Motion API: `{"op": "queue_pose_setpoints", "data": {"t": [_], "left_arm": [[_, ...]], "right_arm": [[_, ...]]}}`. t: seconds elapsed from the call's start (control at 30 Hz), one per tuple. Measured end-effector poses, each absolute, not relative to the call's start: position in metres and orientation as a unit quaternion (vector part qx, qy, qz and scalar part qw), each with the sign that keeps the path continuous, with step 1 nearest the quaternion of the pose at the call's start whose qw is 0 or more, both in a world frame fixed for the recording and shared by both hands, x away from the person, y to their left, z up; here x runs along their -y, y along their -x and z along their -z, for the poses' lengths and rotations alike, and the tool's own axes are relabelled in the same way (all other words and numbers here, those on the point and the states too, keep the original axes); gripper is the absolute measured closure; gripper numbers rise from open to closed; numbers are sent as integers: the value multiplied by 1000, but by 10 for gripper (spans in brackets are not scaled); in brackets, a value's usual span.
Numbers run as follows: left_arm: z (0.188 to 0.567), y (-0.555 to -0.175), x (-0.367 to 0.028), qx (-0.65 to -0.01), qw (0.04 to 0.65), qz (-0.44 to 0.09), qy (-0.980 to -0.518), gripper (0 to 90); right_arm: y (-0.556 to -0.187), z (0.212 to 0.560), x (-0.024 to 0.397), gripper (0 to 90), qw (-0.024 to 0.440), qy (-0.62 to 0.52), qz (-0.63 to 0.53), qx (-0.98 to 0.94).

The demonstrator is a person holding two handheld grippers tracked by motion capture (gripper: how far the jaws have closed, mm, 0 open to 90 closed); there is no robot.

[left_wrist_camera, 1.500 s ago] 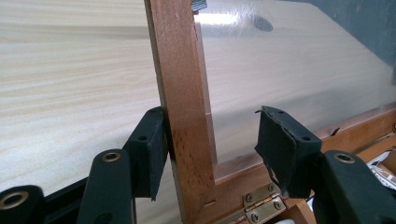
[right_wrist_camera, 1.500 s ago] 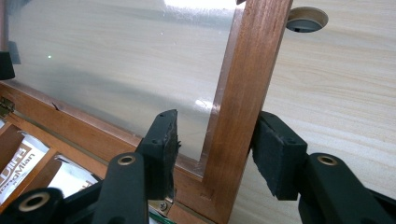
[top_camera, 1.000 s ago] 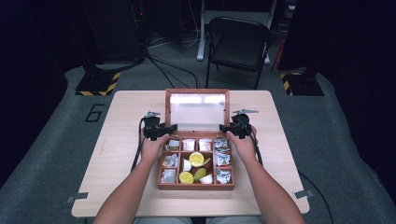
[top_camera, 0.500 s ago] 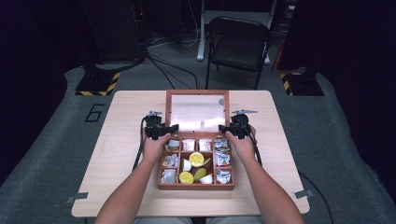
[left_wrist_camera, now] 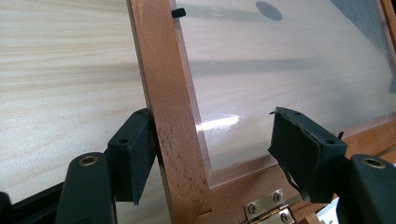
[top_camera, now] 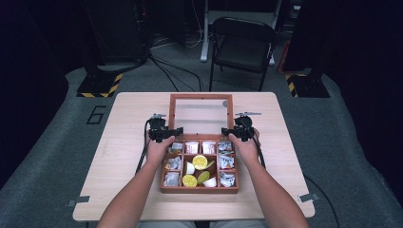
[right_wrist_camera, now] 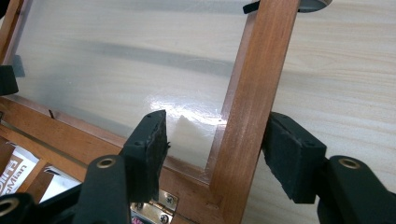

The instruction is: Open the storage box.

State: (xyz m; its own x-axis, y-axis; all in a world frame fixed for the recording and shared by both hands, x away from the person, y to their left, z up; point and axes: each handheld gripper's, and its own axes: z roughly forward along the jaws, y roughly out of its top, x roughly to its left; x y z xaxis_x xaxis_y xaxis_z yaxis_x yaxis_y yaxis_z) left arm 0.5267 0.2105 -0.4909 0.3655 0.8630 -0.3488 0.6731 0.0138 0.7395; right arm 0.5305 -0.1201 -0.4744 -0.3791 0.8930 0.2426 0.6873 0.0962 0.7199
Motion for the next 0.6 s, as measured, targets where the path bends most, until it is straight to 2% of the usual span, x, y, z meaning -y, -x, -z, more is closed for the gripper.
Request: {"op": "queue_pose_setpoints", "data": {"t": [0.6], "left_arm": [[496,-531,-212,-565,452,-84,-685,303]], "right_arm": [[-535,477,121,381,109,-553,-396,-725]]}}
